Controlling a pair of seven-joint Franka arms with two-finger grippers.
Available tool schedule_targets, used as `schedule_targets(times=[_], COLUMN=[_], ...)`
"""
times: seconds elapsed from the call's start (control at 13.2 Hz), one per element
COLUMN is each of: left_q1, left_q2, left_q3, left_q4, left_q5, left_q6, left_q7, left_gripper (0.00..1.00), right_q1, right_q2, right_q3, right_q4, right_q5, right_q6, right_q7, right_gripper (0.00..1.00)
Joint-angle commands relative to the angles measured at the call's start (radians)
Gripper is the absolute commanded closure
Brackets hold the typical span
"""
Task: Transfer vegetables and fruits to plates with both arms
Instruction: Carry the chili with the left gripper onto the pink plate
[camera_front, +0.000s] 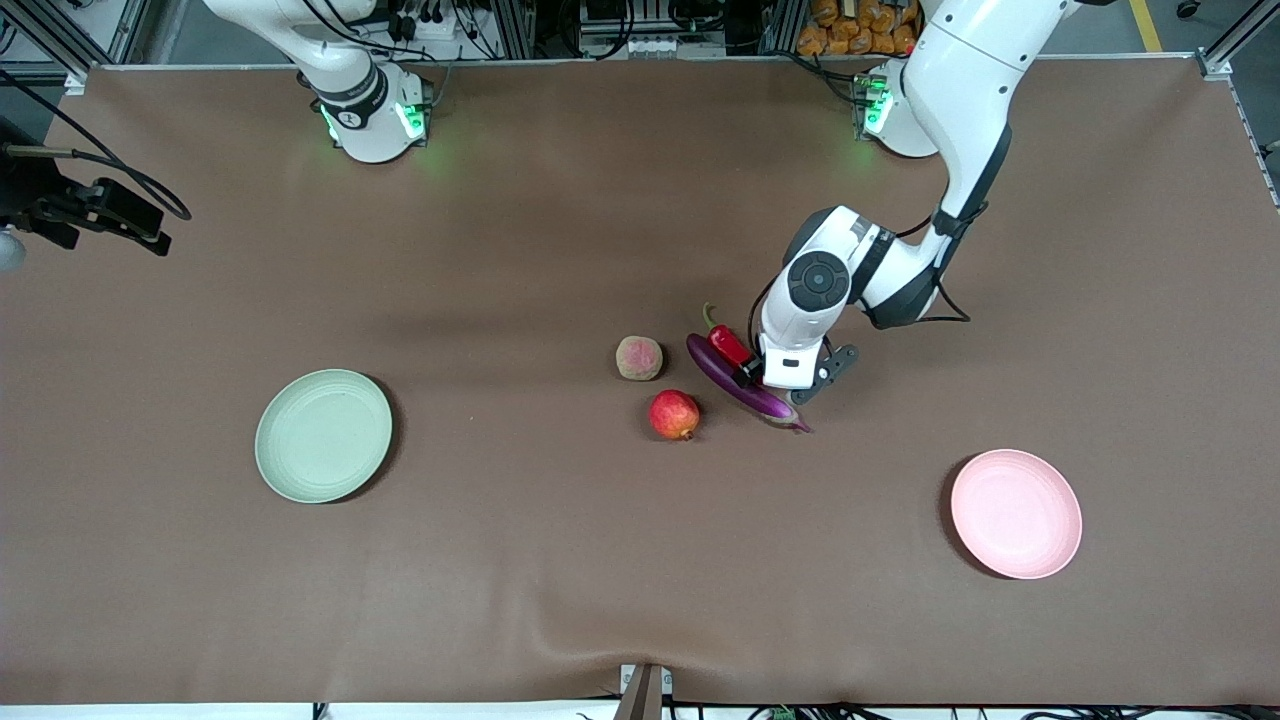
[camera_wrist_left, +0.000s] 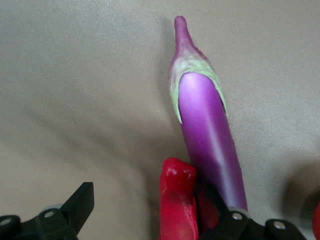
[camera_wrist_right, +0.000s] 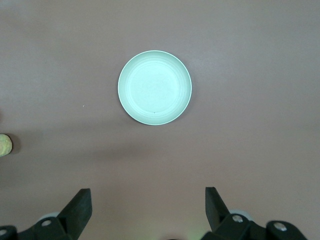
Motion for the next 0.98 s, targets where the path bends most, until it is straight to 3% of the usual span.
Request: schedule_targets(times=[0.0,0.3,0.68,0.75,0.91], left_q1=[-0.006,-0.004,-0.013,-0.013,-0.003], left_q2=[0.006,0.005,0.008,0.009,-0.002], left_q3=[0.002,0.002,0.002,0.002,0.002], left_q4=[-0.009,-0.017,-0.017,-0.014,-0.014], left_q5=[0.029,0.031,0.031,0.031,0.031], left_q6=[0.023,0.021,0.021,0.021,0.020], left_q7=[-0.033,-0.032,-0.032,-0.030,-0.018], left_gripper=[0.16,0.47,0.57,0.65,1.00], right_q1=[-0.005,-0.005,-0.004,-0.005,-0.004], right_q2=[0.008,0.008,0.008,0.008,0.009], right_q3=[0.003,0.003,0.003,0.003,0.003], right_q4=[0.015,0.015,0.015,0.015,0.015], right_q5=[-0.006,-0.004,-0.004,-0.004,-0.006], right_q6=[-0.007,-0.005,-0.005,-0.005,-0.004], right_q7=[-0.006,-0.006,-0.006,-0.006,-0.006], right_gripper=[0.00,0.00,0.00,0.00,0.00])
